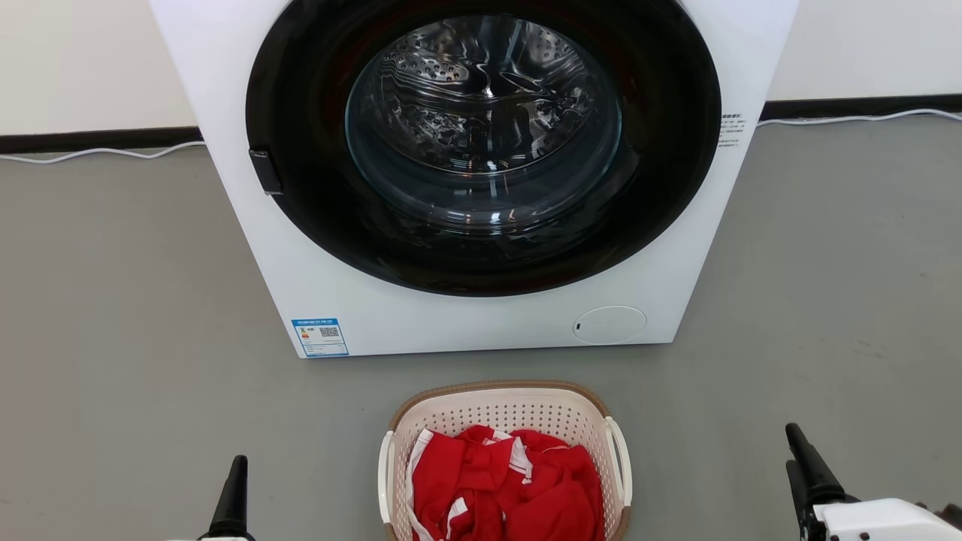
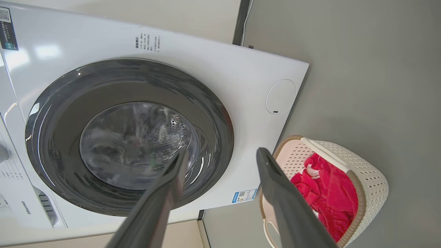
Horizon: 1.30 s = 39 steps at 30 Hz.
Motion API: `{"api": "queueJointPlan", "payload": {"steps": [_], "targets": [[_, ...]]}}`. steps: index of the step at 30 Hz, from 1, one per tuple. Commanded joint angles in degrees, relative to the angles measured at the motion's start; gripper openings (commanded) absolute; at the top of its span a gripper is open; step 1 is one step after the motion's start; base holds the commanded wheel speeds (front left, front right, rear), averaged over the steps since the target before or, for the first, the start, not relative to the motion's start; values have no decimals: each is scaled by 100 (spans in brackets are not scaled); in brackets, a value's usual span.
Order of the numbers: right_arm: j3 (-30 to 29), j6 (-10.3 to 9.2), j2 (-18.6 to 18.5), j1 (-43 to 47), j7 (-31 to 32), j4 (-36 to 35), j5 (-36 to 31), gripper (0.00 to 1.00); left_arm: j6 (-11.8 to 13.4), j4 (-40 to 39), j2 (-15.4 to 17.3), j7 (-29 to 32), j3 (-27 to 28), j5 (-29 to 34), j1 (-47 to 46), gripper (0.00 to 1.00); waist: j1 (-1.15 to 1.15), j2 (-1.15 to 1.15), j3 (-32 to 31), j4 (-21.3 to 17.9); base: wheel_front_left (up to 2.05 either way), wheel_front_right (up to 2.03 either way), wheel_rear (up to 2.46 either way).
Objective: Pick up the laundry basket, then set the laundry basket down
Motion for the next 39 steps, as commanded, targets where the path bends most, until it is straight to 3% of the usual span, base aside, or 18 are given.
{"api": "queueJointPlan", "payload": {"steps": [1, 19, 39], "targets": [[103, 5, -161, -286, -119, -121, -182, 100, -31, -153, 79, -76, -9, 252, -274, 100, -1, 0, 0, -3, 0, 0, 0], [735, 8, -492, -585, -406, 63, -1415, 100, -17, -135, 106, -360, -311, 2070, -342, 100, -1, 0, 24, -16, 0, 0, 0], [1421, 11, -783, -983, -742, 454, -2547, 100, 284, 147, 140, -695, -778, 3837, -544, 100, -1, 0, 30, -29, 0, 0, 0]]}}
